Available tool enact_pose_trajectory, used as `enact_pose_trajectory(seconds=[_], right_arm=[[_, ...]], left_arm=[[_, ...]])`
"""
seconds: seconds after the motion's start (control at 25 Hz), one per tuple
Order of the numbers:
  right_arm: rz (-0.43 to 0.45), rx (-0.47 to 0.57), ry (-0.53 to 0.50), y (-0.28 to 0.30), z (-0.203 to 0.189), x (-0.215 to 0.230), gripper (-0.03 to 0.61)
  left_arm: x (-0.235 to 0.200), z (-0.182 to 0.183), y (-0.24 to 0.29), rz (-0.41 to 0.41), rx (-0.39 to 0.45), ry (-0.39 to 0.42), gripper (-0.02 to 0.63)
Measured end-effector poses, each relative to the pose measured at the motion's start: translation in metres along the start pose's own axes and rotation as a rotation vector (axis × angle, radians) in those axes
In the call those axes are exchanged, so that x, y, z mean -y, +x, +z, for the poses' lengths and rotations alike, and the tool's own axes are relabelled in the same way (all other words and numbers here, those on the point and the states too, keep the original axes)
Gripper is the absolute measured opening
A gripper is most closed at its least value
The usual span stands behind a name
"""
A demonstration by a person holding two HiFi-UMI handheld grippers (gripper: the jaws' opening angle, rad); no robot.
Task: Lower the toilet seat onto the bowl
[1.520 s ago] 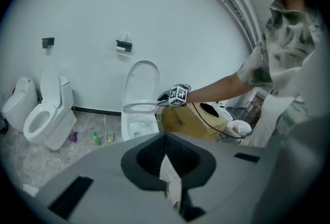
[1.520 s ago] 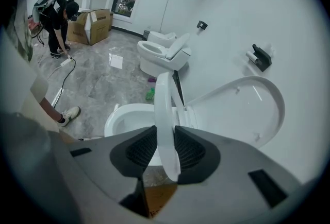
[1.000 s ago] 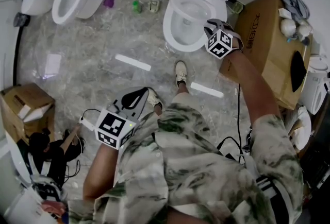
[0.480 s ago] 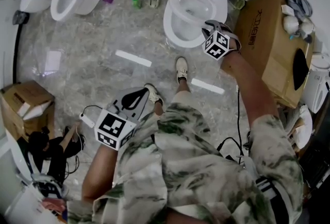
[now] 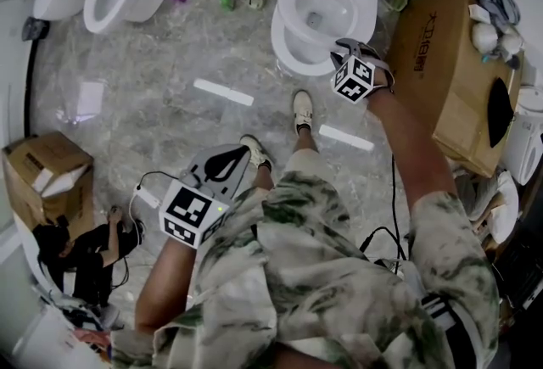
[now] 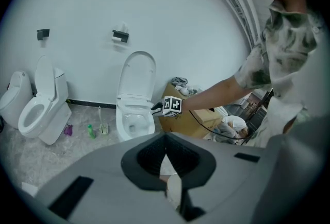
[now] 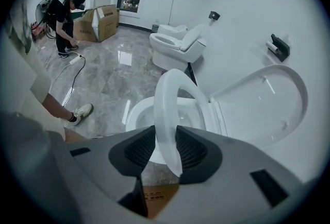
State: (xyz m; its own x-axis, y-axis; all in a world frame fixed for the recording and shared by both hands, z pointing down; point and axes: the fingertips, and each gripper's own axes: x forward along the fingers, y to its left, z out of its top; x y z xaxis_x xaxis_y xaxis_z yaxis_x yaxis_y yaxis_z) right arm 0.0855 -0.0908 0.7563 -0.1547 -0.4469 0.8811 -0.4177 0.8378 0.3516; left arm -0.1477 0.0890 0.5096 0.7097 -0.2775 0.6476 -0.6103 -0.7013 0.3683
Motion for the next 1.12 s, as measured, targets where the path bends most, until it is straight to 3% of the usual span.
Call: enact_pose_trajectory(seconds=[0.44,0.6,1.12], right_arm=[[0.059,-0.004,0.032,0.021,-0.008,-0.026,0.144],[0.08,-0.01,0.027,0.032,-0.013,-0.036,0.144],[0.149,-0.015,0.052,0.062,-0.023,-0.061,0.13]], left_arm=[[-0.002,-0.001,0.021,-0.029,-0.006,0.006,0.021],[-0.005,-0.006,0.028,-0.033,-0.051,0.0,0.021],[-0.019,0.002,0.058,-0.055,-0.046,0.004,0.021]])
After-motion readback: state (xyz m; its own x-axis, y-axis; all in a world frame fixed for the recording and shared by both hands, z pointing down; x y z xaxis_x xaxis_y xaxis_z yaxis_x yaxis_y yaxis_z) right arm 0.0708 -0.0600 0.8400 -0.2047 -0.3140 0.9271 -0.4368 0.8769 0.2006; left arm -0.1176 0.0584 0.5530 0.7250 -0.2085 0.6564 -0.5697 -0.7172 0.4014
